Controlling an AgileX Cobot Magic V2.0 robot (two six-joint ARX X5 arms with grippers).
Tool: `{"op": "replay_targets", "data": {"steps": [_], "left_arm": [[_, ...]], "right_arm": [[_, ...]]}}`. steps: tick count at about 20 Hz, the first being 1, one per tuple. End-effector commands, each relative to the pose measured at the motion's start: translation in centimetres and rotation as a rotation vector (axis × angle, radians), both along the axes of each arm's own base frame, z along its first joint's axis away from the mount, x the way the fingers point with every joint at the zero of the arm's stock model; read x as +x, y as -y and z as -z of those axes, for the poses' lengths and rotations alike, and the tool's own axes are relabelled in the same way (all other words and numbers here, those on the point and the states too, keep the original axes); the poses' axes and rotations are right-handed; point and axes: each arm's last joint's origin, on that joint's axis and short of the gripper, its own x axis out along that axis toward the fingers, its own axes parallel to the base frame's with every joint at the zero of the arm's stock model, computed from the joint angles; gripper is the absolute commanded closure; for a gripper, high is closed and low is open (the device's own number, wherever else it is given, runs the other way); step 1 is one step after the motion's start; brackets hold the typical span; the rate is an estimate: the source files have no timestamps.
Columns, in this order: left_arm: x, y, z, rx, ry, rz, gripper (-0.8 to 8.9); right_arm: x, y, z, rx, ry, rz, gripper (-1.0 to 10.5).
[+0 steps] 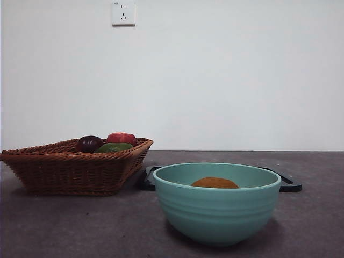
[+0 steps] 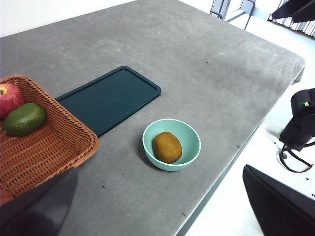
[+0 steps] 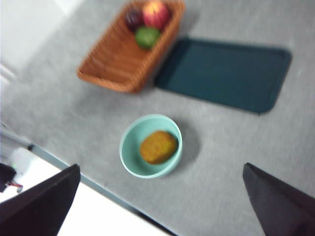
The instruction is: Pick up the wifruite, put it on the bowl, pick up the plate, put it on desk
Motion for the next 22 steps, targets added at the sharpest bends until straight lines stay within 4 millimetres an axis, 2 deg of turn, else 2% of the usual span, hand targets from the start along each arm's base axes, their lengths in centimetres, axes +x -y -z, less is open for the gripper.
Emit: {"op": "replay_targets", "data": {"steps": [1,6,10,16,22], "left_arm": [[-0.1,0.0,-0.4,-0.023,0.011,0.009,2.51],[-0.1,0.0,-0.4,-0.022,0.010,0.009,2.51],[-0.1,0.0,-0.4,-0.022,0.010,0.009,2.51],[-0.1,0.0,-0.4,-0.023,0.010,0.009,2.51],[-0.1,0.0,-0.4,-0.023,0.010,0.009,2.51]], "right_arm": [[2.1,-0.8,0.0,-0.019,-0.070,-0.002,3.5],[8.2,-3.0,2.3,-0.139,-0.272,-0.047,3.5],[11.9,-4.6,4.7,-0.231,-0.385,-0.118,3.5],[15.6,-7.2,8.1,-0.323,-0.476,-0.207,3.5],[17.7,-10.2,11.8,-0.400,-0.560,-0.312,3.6]]}}
